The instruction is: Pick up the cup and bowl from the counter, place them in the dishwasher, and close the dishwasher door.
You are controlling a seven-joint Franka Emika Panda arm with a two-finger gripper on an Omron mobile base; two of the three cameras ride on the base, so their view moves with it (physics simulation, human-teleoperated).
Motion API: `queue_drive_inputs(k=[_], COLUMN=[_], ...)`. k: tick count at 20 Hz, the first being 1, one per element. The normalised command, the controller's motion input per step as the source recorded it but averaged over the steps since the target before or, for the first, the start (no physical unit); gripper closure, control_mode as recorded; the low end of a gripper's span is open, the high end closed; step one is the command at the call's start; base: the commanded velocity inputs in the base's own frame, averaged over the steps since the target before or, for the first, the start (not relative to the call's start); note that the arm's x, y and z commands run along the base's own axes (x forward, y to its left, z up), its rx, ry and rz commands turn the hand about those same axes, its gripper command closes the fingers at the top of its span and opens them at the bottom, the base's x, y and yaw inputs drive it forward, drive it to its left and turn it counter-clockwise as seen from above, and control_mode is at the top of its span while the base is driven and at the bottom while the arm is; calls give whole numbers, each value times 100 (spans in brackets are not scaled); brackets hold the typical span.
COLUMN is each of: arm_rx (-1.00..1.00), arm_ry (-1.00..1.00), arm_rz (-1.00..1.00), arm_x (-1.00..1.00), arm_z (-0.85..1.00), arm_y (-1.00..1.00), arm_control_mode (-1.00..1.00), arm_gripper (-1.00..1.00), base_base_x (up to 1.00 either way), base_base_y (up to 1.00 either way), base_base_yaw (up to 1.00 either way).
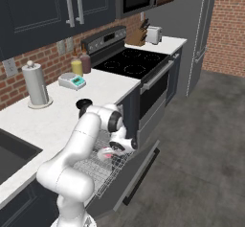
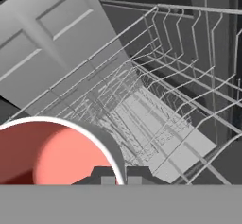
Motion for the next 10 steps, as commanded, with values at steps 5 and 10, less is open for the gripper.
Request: queue_drive_inputs(k=[5,10], arm_rx=[-2,-8], arm_ry=[3,11], arm_rz=[-2,-1], arm_x=[56,22], arm_z=[-30,-60], arm_y=[2,-3], arm_control_mode=[-100,-100], arm_gripper=[100,100], base_base_x=[0,0], base_base_y=[0,0], base_base_yaw=[0,0])
